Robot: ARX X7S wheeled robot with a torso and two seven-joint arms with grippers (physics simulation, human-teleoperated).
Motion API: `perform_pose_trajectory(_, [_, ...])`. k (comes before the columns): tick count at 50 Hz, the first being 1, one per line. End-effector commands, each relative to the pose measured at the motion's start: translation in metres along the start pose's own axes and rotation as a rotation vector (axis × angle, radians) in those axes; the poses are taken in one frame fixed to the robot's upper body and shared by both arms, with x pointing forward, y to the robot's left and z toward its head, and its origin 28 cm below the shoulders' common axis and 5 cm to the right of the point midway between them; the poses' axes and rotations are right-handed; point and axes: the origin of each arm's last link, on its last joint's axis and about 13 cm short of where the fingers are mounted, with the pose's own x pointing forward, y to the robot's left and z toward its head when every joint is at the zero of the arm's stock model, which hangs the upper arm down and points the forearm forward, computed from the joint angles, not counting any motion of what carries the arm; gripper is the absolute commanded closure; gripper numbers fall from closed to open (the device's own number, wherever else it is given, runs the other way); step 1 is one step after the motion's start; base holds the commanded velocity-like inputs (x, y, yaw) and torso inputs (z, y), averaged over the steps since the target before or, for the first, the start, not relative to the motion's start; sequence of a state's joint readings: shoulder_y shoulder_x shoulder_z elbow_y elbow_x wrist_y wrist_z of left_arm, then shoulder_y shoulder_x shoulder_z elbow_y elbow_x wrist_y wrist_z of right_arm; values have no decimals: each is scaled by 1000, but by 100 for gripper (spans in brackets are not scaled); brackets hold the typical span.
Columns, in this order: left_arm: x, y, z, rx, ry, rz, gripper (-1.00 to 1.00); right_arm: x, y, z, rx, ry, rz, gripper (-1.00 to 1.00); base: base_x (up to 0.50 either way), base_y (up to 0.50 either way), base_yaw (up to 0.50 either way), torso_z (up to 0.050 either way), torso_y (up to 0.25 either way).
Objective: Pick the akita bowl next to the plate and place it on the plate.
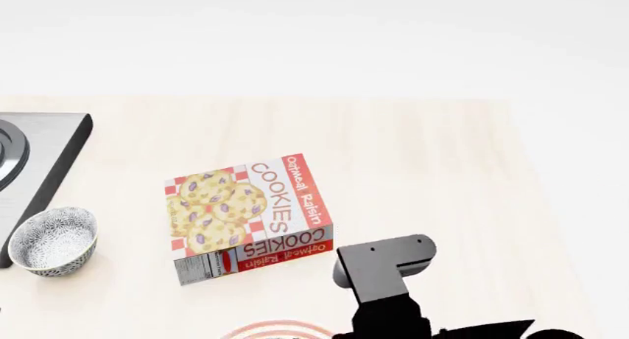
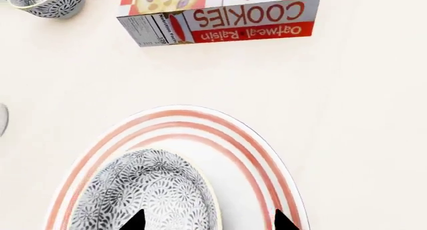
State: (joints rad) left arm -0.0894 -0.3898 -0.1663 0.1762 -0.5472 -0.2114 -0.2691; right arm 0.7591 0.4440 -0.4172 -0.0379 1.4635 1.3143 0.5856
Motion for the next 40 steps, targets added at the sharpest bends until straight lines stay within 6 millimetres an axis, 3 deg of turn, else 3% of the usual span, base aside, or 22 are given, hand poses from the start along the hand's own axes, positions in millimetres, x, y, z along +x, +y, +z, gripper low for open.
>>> perform_pose_trajectory(1, [0, 0, -1, 1, 0, 0, -100, -22, 6, 11, -66, -85, -46, -100, 0, 0, 0, 0, 0])
perform_pose_trajectory(22, [0, 0, 0, -2, 3, 2, -100, -58, 16, 4, -115, -303, -133, -100, 0, 0, 0, 0, 0])
perform_pose_trajectory(40, [0, 0, 0, -1, 1, 3, -100, -73, 14, -20, -64, -647, -447, -100, 0, 0, 0, 0, 0])
